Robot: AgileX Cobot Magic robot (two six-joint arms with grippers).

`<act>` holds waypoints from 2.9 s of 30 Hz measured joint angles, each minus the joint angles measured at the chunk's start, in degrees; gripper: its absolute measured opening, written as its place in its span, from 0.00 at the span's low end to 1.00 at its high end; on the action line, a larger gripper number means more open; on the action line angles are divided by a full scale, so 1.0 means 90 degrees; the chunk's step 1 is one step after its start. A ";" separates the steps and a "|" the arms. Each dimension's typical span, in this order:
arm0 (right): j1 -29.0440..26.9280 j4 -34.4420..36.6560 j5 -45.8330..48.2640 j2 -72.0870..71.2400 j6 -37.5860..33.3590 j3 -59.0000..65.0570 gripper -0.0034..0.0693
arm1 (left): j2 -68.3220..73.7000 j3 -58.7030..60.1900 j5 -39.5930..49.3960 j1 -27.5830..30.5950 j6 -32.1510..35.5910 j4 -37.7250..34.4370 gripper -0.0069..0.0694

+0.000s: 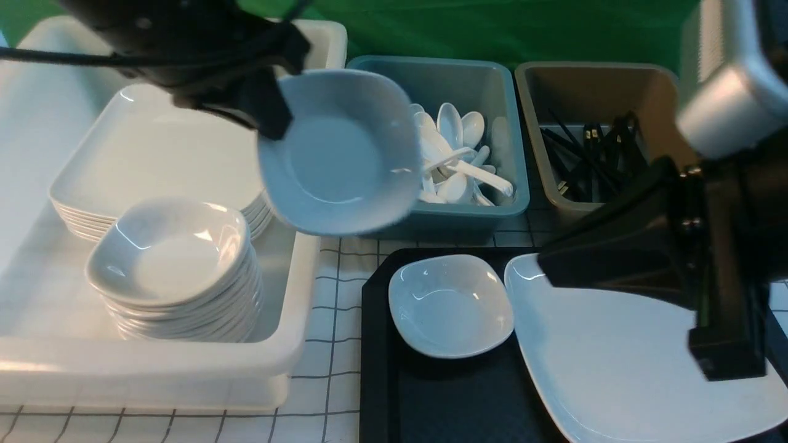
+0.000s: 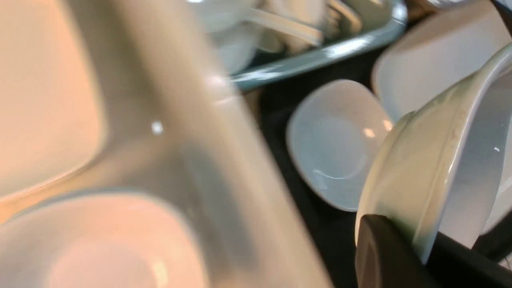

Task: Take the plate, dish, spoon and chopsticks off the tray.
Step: Use the left arm to put the small plate into the large storage box on the left, then use the left arm to grab a small plate from the dinner plate

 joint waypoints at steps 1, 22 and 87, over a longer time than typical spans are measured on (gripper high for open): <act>0.0252 -0.0192 -0.0085 0.0111 0.0155 -0.0128 0.06 | -0.0141 0.0233 0.0000 0.0345 0.0027 -0.0022 0.12; 0.0694 -0.1009 -0.0513 0.0968 0.0660 -0.0721 0.06 | -0.0863 0.2820 -0.1207 0.2604 0.0914 -0.0083 0.41; -0.2094 -0.1532 0.1174 0.0276 0.2022 -0.0722 0.05 | 0.2519 0.0406 -0.2046 -0.4185 0.0972 0.2869 0.12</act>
